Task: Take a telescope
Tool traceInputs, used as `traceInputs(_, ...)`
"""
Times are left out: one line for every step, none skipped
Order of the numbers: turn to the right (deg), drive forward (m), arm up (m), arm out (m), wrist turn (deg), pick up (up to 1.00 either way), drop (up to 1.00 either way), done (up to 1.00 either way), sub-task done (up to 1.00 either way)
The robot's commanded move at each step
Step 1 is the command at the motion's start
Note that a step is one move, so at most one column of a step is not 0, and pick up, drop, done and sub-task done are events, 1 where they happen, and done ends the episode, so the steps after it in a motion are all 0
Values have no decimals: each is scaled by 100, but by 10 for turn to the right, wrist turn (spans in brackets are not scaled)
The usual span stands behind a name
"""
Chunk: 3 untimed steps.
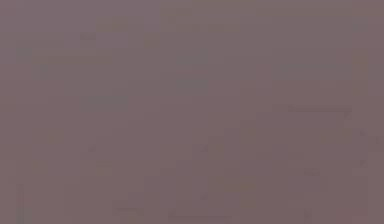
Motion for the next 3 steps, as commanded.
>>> traceInputs(0, 0, 32, 0, 0, 0, 0, 0, 0)
traceInputs(0, 0, 0, 32, 0, 0, 0, 0, 0)
traceInputs(0, 0, 0, 0, 450, 0, 0, 0, 0)
